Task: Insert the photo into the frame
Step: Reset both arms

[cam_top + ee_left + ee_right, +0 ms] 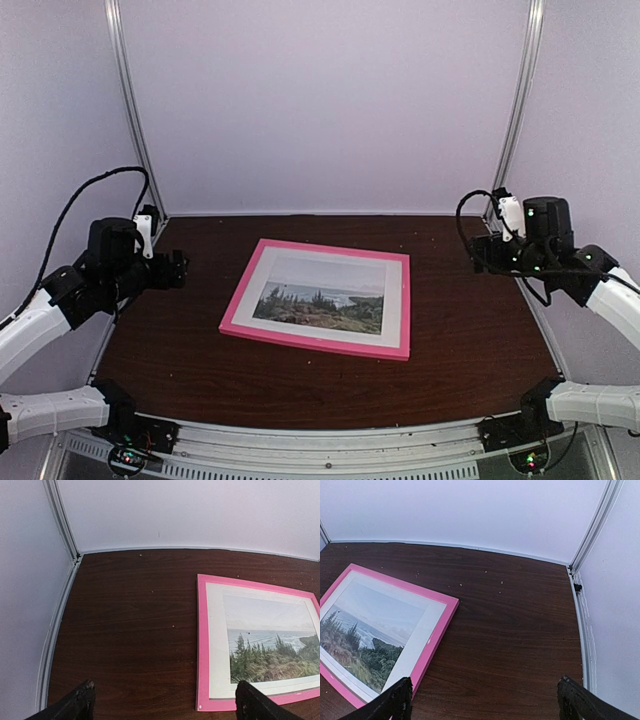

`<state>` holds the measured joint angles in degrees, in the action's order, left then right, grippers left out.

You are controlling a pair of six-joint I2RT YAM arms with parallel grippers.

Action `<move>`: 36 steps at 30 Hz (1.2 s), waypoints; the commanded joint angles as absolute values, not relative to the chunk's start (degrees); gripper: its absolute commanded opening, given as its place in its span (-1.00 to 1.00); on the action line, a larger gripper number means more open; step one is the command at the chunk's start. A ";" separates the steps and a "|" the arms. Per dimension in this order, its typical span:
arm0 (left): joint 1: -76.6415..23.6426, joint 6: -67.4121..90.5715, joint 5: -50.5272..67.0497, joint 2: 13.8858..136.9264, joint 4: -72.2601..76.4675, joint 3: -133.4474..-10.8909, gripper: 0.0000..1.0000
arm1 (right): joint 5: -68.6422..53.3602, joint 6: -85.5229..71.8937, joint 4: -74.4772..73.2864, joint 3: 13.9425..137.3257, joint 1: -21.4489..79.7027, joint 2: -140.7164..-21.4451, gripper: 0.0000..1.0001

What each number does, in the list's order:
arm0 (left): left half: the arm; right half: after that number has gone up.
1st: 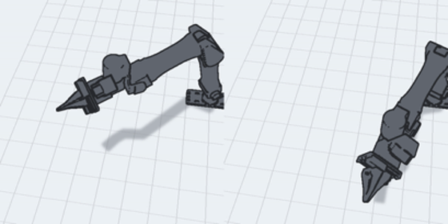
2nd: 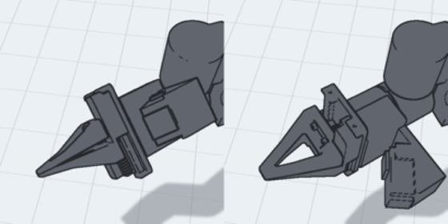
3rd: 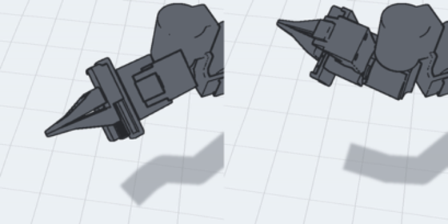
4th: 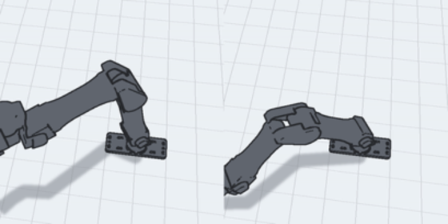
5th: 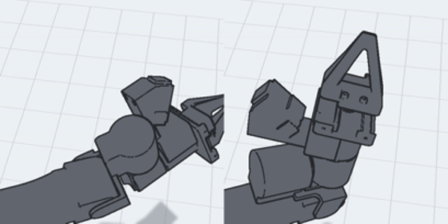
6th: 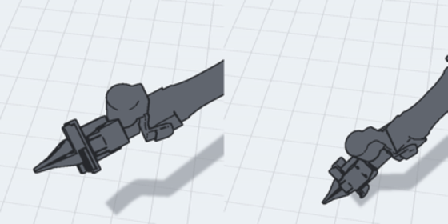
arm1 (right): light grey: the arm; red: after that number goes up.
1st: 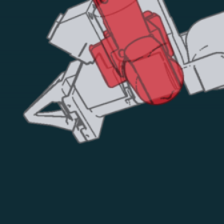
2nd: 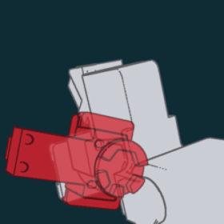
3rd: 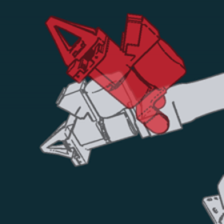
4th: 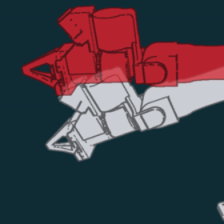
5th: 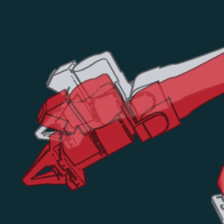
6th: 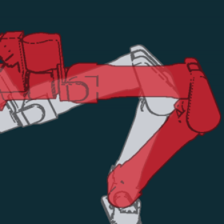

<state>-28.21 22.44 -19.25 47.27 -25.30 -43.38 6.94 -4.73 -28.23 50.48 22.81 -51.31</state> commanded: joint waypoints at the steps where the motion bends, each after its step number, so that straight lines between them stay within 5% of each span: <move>1: -27.86 22.48 -18.90 47.45 -23.16 -43.18 0.95 | 8.16 -5.59 -26.50 49.59 23.02 -50.44 0.99; 36: -27.82 22.76 -18.65 46.54 -22.90 -42.34 0.95 | 7.93 -6.39 -24.95 48.47 23.02 -50.09 0.99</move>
